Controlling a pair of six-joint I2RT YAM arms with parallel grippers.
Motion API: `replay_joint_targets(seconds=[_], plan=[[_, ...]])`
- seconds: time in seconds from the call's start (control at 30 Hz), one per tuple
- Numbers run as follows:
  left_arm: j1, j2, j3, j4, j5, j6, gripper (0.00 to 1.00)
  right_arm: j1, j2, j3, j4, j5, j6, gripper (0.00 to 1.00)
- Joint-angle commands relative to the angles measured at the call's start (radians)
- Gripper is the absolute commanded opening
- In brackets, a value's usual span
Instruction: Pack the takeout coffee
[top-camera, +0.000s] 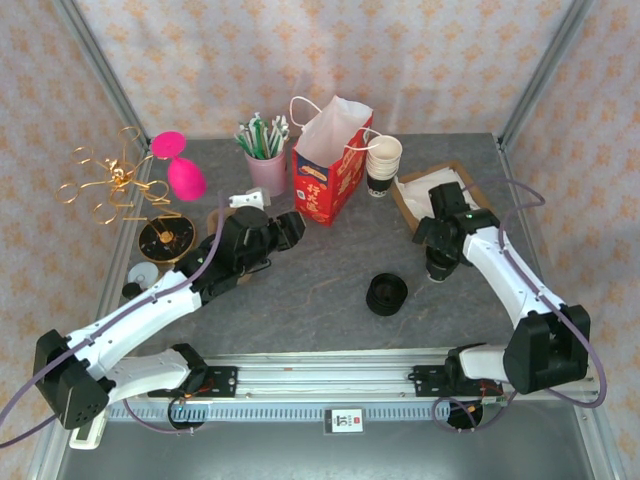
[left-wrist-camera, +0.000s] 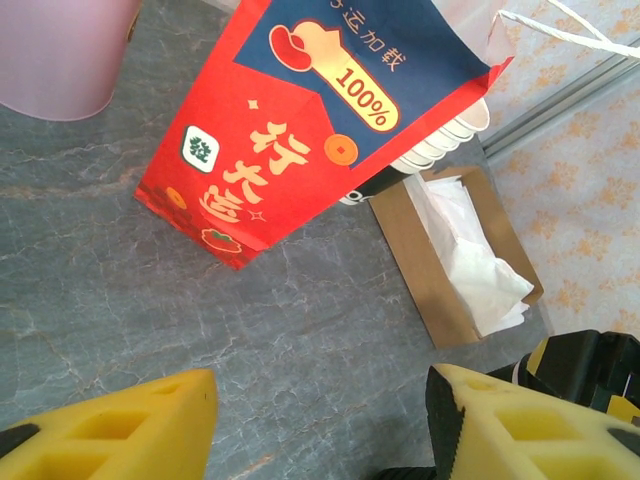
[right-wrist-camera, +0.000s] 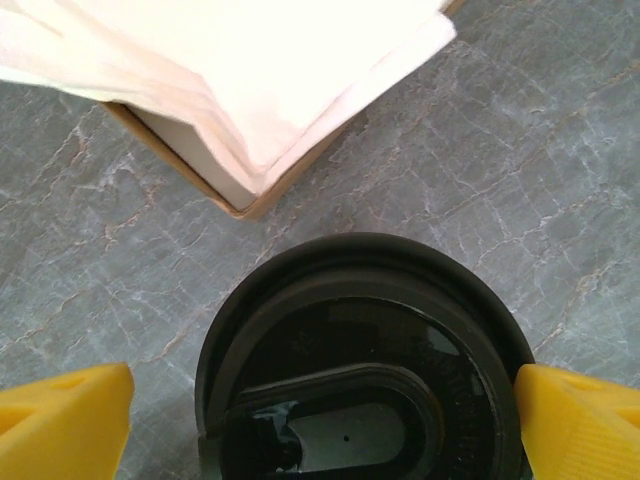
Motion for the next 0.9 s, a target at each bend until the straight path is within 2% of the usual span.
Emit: replay_joint_targets(seconds=[0.0,0.23,0.4,0.57,0.67,0.87], plan=[[-0.008,-0.019,0.031,-0.038,-0.039,0.028,0.59,-0.027,-0.036,-0.014,-0.017,-0.006,0.003,0.96],[-0.008,-0.023,0.034,-0.049,-0.048,0.033,0.59,-0.030,-0.032,0.009,-0.021,-0.018,0.010,1.00],[-0.008,-0.032,0.049,-0.074,-0.061,0.042,0.59,-0.028,-0.042,0.076,-0.071,0.025,-0.003,1.00],[-0.006,-0.067,0.092,-0.192,-0.131,0.062,0.60,-0.008,-0.051,0.179,-0.114,0.021,-0.019,1.00],[-0.005,-0.114,0.106,-0.289,-0.199,0.056,0.61,0.063,-0.033,0.260,-0.132,0.028,-0.007,1.00],[-0.005,-0.237,0.128,-0.514,-0.299,-0.006,0.63,0.334,0.068,0.392,-0.137,0.053,0.047,0.98]])
